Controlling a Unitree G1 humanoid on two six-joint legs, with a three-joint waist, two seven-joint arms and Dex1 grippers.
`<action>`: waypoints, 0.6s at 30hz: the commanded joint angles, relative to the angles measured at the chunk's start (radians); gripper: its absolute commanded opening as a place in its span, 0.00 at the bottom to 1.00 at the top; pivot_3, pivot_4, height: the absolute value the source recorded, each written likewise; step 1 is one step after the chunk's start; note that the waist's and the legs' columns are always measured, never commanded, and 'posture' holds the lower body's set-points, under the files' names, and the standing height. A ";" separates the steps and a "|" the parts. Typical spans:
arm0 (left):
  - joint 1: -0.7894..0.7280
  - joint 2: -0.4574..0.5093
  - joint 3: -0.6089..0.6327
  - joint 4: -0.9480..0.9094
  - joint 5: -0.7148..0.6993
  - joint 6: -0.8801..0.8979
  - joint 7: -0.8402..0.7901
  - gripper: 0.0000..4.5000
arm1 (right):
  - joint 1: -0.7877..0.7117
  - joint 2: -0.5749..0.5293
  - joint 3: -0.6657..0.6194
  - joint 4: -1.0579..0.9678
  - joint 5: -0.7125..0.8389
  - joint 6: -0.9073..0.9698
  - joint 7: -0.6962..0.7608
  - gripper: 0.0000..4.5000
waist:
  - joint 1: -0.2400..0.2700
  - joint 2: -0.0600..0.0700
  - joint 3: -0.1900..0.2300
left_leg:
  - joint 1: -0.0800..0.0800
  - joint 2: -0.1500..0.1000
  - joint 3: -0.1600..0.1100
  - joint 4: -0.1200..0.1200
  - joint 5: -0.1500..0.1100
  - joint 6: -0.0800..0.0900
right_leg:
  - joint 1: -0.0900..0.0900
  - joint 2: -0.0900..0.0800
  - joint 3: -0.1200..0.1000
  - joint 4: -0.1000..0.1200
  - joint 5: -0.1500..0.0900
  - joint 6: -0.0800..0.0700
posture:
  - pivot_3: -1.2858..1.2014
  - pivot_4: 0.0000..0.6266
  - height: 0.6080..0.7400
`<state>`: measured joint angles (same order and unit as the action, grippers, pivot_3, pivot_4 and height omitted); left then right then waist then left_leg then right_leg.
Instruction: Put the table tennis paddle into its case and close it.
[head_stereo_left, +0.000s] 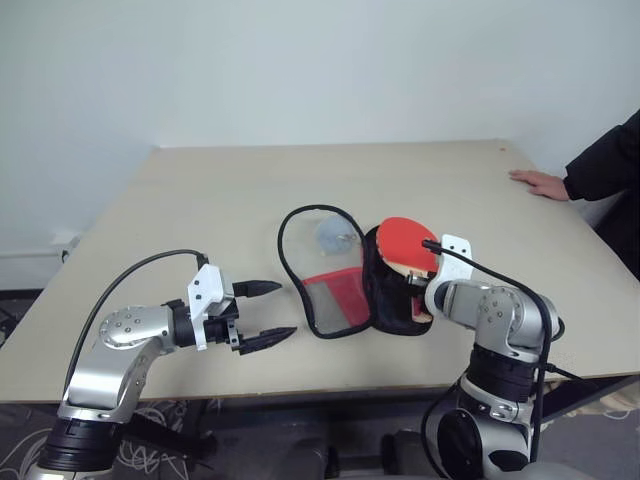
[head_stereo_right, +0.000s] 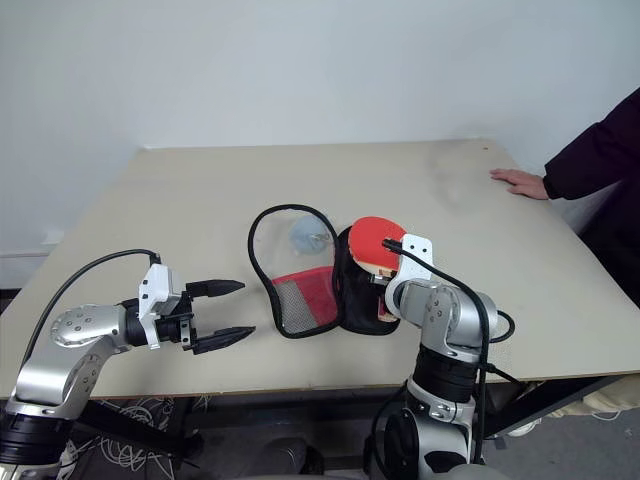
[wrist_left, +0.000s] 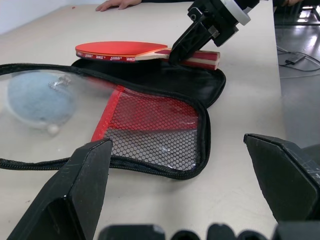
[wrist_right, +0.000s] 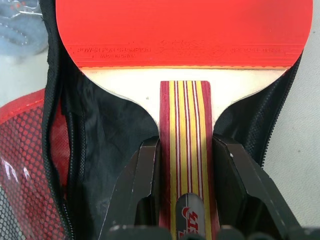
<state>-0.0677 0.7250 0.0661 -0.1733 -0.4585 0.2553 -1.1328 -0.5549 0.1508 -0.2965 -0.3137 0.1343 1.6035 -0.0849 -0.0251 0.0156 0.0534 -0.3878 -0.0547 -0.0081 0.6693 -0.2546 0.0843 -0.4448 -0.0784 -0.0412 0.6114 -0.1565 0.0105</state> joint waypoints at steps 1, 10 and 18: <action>-0.004 0.004 0.029 -0.033 -0.022 -0.002 0.007 1.00 | -0.042 0.016 0.076 0.015 0.027 0.011 0.033 0.25 | 0.000 0.000 0.000 | 0.000 0.001 0.000 0.000 0.000 0.000 | 0.000 0.000 0.000 0.000 0.000 0.000 | 0.52 0.00 0.85; 0.006 0.004 0.028 -0.045 -0.028 -0.001 0.022 1.00 | -0.021 0.003 0.150 0.039 0.011 0.004 0.050 0.25 | 0.000 0.000 0.000 | 0.001 0.002 0.000 -0.001 0.000 -0.001 | 0.000 0.001 0.000 0.000 0.000 -0.001 | 0.52 0.00 0.85; 0.007 0.004 0.027 -0.050 -0.032 0.002 0.031 1.00 | -0.026 -0.013 0.179 0.121 -0.038 -0.068 0.016 0.44 | 0.001 0.000 0.000 | 0.002 0.002 0.000 -0.001 0.000 -0.001 | 0.000 0.001 0.000 -0.001 0.001 -0.001 | 0.52 0.00 0.85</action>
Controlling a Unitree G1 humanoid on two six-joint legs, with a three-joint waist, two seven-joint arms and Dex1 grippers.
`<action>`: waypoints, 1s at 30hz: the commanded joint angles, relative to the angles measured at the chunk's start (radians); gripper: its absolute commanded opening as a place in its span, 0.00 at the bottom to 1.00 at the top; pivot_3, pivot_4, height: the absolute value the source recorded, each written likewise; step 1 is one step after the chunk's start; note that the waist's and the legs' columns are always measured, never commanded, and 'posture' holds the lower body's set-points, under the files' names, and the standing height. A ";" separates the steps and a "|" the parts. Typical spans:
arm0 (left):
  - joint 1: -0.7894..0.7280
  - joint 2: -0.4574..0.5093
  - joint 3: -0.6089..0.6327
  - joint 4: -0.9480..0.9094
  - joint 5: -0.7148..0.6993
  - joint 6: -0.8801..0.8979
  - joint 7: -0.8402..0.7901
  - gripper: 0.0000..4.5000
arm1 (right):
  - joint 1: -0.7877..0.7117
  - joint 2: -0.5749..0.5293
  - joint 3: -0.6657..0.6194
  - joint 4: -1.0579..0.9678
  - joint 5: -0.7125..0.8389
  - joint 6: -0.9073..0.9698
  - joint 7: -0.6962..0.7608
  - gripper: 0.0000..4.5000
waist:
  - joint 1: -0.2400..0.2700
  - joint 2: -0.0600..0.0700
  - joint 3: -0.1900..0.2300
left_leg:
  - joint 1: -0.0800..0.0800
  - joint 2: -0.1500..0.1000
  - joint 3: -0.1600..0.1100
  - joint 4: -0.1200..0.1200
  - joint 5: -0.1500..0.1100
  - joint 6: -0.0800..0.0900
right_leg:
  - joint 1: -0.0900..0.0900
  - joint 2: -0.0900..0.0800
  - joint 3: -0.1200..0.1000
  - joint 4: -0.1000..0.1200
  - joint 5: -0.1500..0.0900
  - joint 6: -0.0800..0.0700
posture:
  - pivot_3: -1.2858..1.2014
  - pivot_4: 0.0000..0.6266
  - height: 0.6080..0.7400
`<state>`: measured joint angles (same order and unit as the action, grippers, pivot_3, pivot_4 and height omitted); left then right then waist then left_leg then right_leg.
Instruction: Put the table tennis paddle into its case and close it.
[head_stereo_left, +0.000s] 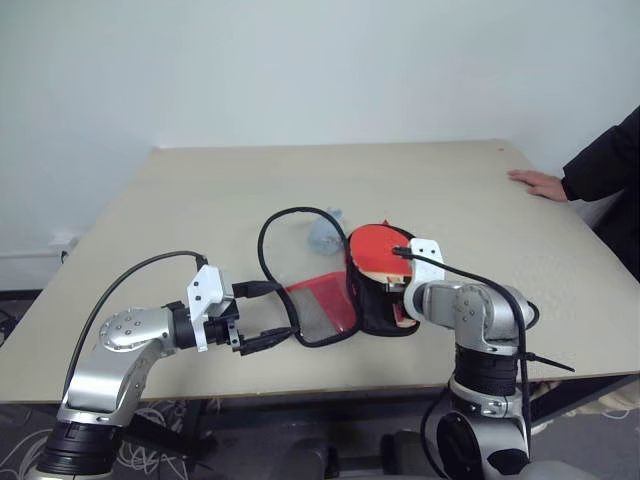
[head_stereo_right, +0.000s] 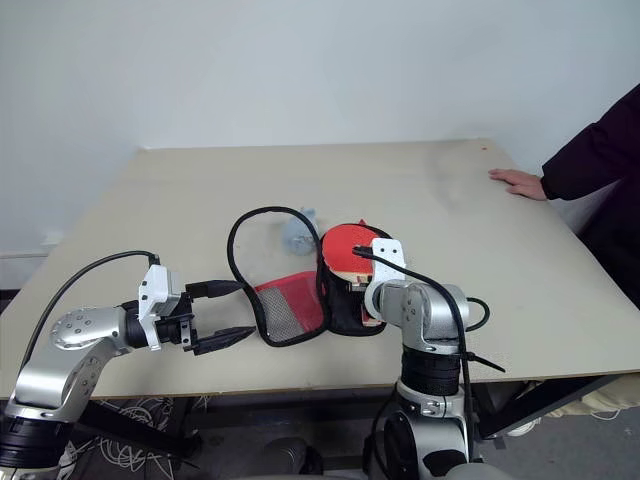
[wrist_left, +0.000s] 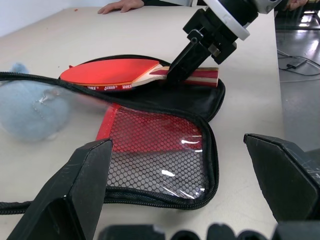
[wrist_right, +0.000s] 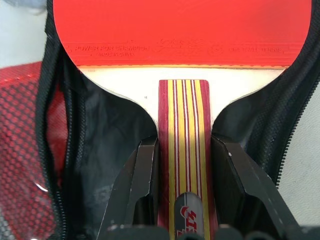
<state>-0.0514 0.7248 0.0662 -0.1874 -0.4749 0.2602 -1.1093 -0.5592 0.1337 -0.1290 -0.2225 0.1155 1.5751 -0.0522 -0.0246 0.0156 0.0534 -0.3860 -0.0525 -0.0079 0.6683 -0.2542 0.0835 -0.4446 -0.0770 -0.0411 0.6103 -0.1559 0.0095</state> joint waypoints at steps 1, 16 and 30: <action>-0.010 0.004 0.027 -0.036 -0.015 -0.003 0.008 1.00 | -0.026 0.004 0.009 0.042 -0.022 -0.051 -0.020 0.50 | 0.000 0.000 0.000 | 0.000 0.000 0.000 0.000 0.000 0.000 | 0.000 0.000 0.000 0.000 0.000 0.000 | 0.52 0.00 0.85; -0.019 0.009 0.030 -0.026 -0.020 -0.002 0.015 1.00 | -0.159 -0.312 0.107 0.005 0.127 -0.094 0.257 0.99 | 0.005 0.000 0.000 | -0.001 -0.002 -0.001 -0.002 0.000 0.000 | 0.000 -0.001 -0.001 -0.002 0.000 0.000 | 0.52 0.00 0.85; -0.057 0.041 0.098 0.100 -0.029 -0.022 -0.018 1.00 | 0.133 -0.912 0.082 0.114 0.188 -1.120 1.008 0.99 | 0.006 -0.004 0.002 | -0.007 -0.003 0.000 0.002 0.000 0.006 | 0.001 -0.006 -0.005 -0.005 -0.001 0.002 | 0.52 0.00 0.85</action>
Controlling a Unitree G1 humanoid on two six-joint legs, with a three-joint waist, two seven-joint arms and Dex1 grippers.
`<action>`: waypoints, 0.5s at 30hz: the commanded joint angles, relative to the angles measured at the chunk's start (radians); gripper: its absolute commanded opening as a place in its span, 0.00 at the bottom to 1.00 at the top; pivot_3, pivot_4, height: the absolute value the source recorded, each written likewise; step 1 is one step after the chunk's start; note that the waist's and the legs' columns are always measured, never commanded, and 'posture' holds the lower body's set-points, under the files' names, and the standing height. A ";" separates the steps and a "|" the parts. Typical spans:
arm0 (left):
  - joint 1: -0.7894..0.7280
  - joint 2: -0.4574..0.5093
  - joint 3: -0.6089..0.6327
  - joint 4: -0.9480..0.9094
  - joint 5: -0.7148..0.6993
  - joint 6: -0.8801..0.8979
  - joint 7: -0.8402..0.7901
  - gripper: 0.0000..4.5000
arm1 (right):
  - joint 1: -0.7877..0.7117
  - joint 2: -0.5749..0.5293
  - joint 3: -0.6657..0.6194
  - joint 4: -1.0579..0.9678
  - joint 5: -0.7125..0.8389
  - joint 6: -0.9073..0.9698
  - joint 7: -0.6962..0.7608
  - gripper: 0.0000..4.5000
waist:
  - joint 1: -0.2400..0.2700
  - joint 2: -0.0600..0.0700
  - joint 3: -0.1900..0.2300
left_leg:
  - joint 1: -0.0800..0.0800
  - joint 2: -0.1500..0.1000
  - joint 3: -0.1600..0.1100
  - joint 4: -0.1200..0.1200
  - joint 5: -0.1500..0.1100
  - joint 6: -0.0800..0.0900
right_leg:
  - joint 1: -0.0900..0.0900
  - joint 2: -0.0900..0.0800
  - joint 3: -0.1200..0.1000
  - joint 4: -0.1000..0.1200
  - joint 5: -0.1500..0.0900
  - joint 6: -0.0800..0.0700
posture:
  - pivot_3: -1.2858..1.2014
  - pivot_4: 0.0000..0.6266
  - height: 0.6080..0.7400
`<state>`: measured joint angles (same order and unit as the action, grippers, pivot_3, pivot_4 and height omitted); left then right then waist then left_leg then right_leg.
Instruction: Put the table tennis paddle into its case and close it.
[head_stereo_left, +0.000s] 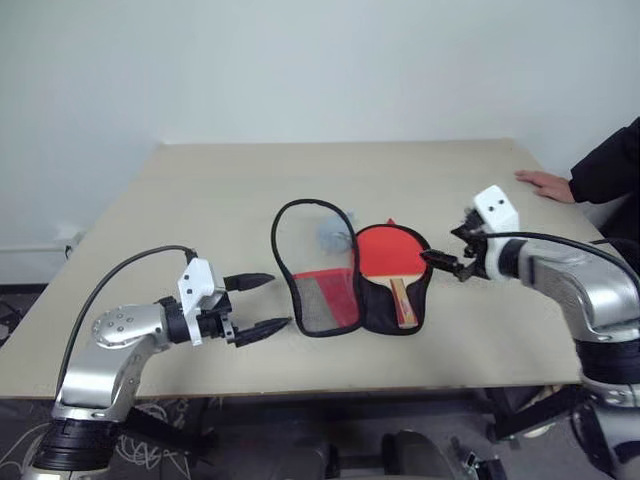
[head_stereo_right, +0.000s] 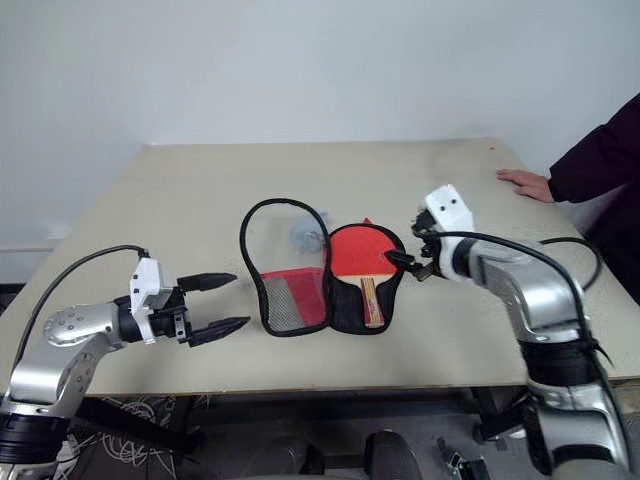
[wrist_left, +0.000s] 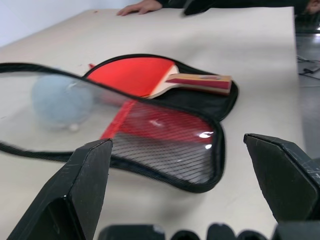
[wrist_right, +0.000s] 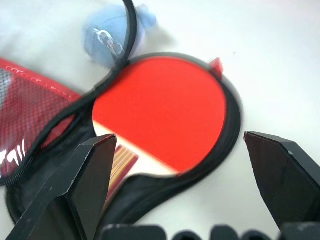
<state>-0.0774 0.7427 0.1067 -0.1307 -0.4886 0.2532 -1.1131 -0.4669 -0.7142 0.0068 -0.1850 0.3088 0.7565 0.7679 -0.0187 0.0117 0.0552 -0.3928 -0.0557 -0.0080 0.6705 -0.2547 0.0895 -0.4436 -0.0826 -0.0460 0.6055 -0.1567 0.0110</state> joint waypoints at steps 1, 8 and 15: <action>-0.037 0.027 0.065 0.067 -0.009 -0.027 -0.017 1.00 | 0.055 -0.077 -0.066 0.109 0.010 -0.354 0.235 0.99 | 0.000 -0.001 0.000 | 0.000 0.000 0.001 0.001 0.000 0.001 | 0.000 0.000 0.000 0.000 0.000 0.000 | 0.52 0.00 0.85; -0.076 0.027 0.107 0.207 0.012 -0.052 0.008 1.00 | 0.051 -0.096 -0.072 0.338 -0.020 -0.633 0.346 0.99 | 0.001 -0.002 0.001 | 0.000 0.001 0.002 0.006 0.000 0.002 | 0.001 -0.003 0.000 0.001 -0.001 -0.001 | 0.52 0.00 0.85; -0.073 0.000 0.125 0.209 -0.083 0.168 0.083 0.96 | 0.037 -0.084 -0.063 0.370 -0.017 -0.654 0.366 0.99 | 0.018 -0.002 0.001 | -0.001 0.002 0.001 0.007 0.000 0.001 | 0.000 -0.003 0.003 0.002 0.000 0.000 | 0.52 0.00 0.85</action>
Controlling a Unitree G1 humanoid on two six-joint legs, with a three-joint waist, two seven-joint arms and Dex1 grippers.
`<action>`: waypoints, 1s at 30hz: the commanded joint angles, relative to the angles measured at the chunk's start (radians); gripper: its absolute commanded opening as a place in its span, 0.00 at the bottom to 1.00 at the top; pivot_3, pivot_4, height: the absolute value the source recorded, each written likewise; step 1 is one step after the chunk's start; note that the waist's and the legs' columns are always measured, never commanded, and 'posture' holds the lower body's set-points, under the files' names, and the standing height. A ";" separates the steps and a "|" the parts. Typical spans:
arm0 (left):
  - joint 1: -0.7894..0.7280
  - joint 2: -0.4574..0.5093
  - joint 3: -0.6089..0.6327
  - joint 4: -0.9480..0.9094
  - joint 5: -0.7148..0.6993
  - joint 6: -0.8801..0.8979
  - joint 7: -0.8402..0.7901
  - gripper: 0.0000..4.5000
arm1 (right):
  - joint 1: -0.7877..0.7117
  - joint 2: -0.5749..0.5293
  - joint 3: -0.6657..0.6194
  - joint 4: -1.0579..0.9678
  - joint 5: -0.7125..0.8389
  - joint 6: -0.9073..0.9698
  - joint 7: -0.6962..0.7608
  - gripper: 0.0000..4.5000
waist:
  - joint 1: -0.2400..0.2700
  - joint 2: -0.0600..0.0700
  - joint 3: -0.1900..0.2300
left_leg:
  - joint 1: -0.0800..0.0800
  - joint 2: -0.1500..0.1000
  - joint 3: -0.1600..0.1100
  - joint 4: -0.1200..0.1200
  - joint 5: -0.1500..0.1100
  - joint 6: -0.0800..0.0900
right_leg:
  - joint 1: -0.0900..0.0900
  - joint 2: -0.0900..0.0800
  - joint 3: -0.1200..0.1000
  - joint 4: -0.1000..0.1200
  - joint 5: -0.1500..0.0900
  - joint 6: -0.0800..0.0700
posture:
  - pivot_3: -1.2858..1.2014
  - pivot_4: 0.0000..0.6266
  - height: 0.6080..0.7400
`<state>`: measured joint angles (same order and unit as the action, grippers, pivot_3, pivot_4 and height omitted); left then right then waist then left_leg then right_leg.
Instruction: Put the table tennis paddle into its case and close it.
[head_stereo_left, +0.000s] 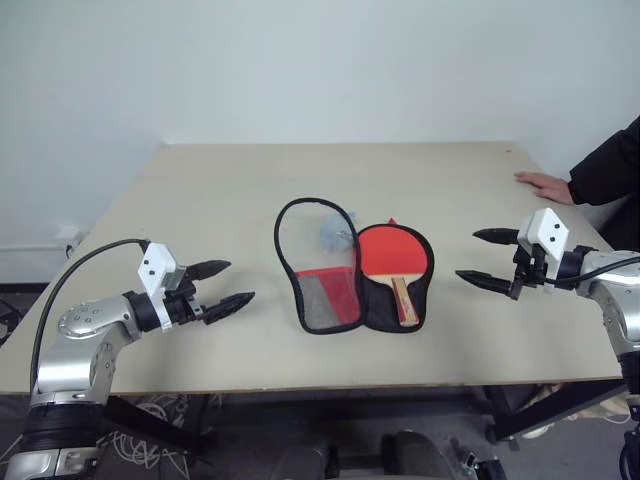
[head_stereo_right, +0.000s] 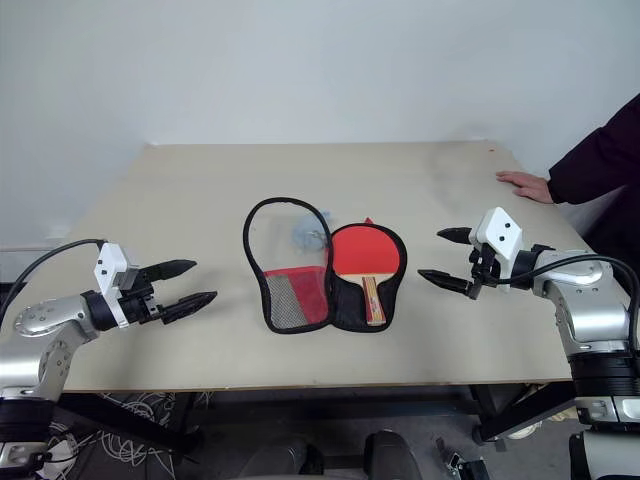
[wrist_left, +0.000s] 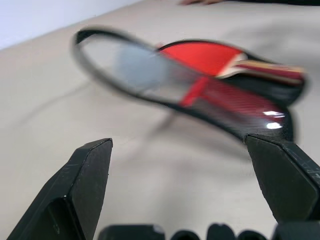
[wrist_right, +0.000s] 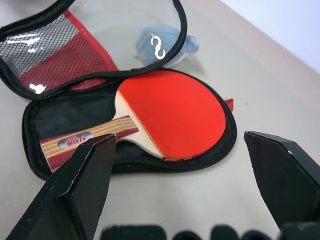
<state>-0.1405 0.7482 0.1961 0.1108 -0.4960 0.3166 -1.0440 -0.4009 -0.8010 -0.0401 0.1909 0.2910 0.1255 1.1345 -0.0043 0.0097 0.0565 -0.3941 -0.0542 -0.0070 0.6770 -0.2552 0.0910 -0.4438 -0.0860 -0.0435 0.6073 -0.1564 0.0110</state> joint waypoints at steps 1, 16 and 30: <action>-0.002 -0.008 0.035 -0.037 -0.088 0.137 0.014 0.92 | -0.029 0.004 -0.014 -0.004 0.000 -0.025 0.000 1.00 | 0.006 0.000 0.000 | 0.000 0.000 0.000 0.000 0.000 0.000 | 0.000 0.000 0.000 0.000 0.000 0.000 | 0.52 0.00 0.85; -0.160 -0.174 0.048 0.071 -0.104 0.386 0.299 0.05 | -0.011 0.003 -0.020 -0.031 0.007 -0.003 0.000 1.00 | 0.040 -0.001 -0.001 | 0.000 -0.001 -0.002 0.002 -0.001 -0.001 | 0.001 0.000 0.001 0.000 0.001 -0.001 | 0.52 0.00 0.85; -0.368 -0.305 -0.053 0.246 -0.010 0.490 0.437 0.00 | -0.019 0.006 -0.018 -0.070 0.018 0.046 0.001 1.00 | 0.042 -0.003 -0.001 | -0.001 -0.002 -0.001 0.004 -0.001 0.000 | 0.002 0.000 0.001 0.000 0.004 0.002 | 0.52 0.00 0.85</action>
<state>-0.4772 0.4462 0.1575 0.3654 -0.5248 0.8190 -0.6115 -0.3909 -0.7939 -0.0345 0.1618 0.2860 0.1670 1.1381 0.0378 0.0072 0.0550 -0.3949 -0.0560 -0.0081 0.6810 -0.2564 0.0908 -0.4420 -0.0857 -0.0430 0.6076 -0.1526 0.0125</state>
